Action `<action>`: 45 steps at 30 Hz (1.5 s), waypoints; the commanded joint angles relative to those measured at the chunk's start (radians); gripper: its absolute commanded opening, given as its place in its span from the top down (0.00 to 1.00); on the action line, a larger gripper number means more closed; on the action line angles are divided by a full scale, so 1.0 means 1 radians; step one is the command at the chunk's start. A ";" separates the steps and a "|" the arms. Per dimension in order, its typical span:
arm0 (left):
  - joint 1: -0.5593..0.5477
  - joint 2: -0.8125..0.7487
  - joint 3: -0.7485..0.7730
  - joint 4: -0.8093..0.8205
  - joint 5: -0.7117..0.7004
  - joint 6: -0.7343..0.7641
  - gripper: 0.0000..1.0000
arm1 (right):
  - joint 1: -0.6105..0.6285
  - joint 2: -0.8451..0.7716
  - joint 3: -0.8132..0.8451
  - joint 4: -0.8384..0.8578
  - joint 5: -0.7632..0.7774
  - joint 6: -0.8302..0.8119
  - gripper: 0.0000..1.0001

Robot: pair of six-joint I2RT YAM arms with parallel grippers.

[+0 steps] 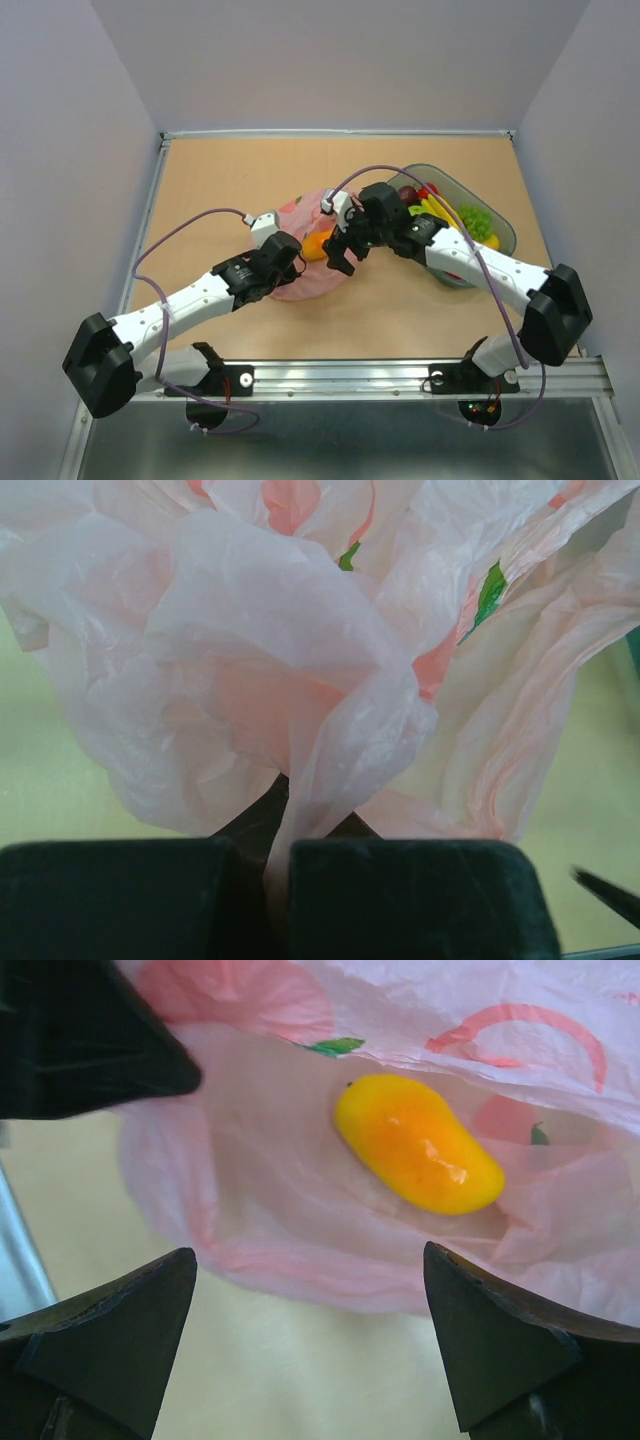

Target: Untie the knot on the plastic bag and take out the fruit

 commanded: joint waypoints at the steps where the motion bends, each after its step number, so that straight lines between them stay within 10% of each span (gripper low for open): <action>1: 0.007 -0.041 -0.017 -0.031 -0.040 0.038 1.00 | 0.000 0.100 0.086 0.016 0.084 -0.213 0.01; 30: 0.013 -0.078 -0.063 -0.025 0.002 0.140 1.00 | 0.000 0.541 0.183 0.297 0.115 -0.279 0.13; 45: 0.021 0.008 -0.002 -0.034 -0.034 0.178 1.00 | 0.000 0.451 0.044 0.399 0.007 -0.195 0.95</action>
